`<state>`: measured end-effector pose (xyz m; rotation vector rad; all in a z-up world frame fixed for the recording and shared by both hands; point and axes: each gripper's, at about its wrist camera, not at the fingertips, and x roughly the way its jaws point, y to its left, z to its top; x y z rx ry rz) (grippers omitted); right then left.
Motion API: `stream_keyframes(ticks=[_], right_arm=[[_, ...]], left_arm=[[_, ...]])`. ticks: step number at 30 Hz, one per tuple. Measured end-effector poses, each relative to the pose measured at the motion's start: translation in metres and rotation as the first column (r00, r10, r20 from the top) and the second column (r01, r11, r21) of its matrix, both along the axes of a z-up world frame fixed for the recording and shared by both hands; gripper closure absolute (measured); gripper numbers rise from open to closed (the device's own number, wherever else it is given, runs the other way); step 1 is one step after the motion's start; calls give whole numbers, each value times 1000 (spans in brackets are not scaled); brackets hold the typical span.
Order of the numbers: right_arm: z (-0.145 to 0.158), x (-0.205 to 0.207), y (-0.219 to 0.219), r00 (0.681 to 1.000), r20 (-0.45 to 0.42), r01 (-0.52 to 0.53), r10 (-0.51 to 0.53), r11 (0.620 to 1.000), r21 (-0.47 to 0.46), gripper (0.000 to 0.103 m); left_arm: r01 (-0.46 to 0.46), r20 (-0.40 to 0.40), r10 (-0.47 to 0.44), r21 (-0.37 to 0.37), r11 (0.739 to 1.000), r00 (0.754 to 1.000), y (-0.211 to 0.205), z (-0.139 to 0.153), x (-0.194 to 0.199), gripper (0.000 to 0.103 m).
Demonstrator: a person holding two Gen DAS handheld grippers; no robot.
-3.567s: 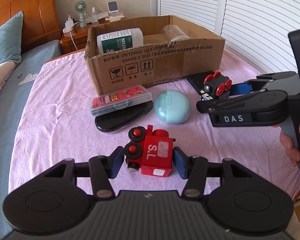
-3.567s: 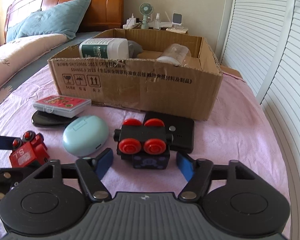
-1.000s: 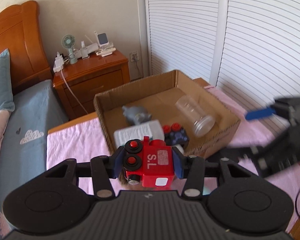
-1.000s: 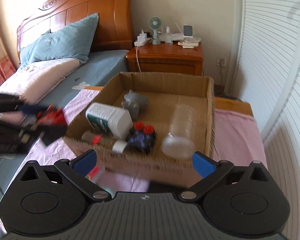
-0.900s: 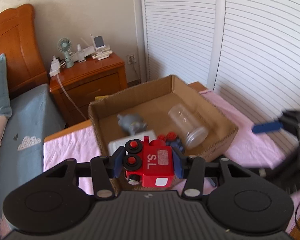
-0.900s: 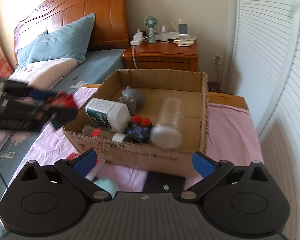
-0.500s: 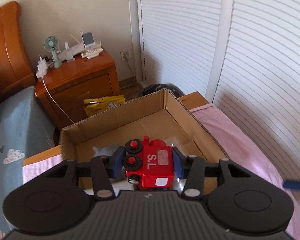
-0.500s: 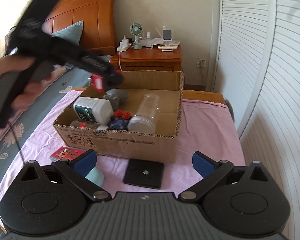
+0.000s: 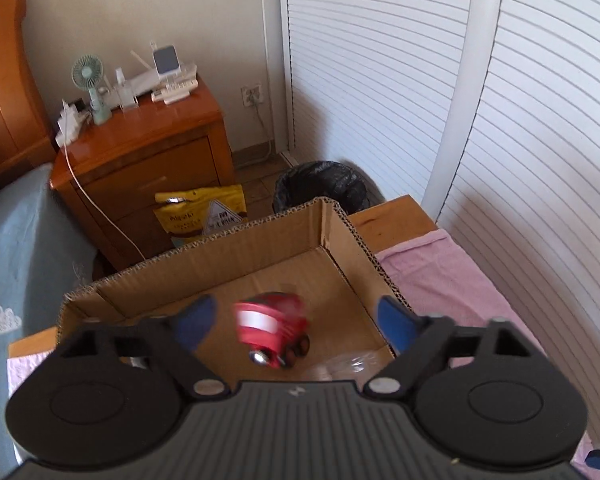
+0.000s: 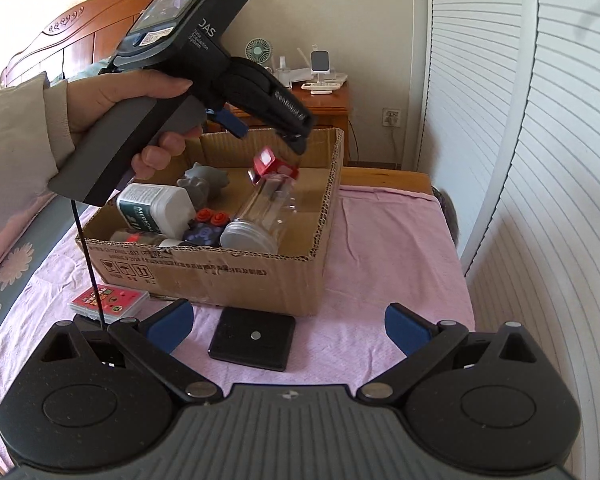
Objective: Organize rigid objects
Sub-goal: 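Carry the train into the box and open the left gripper while the right drops the car in, then withdraw both tools from the box back over the sheet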
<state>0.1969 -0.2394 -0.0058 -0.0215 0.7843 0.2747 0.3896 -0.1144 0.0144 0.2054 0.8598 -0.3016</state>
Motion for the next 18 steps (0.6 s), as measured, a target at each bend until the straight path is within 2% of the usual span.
stream_keyframes(ticks=[8, 18], right_arm=[[7, -9, 2, 1000, 11, 2, -2, 1000, 17, 0], [20, -34, 13, 1000, 26, -2, 1, 1000, 7, 0]], left_arm=[[3, 11, -3, 12, 1000, 1000, 11, 22, -28, 9], [-41, 51, 39, 23, 999, 998, 45, 53, -87, 8]])
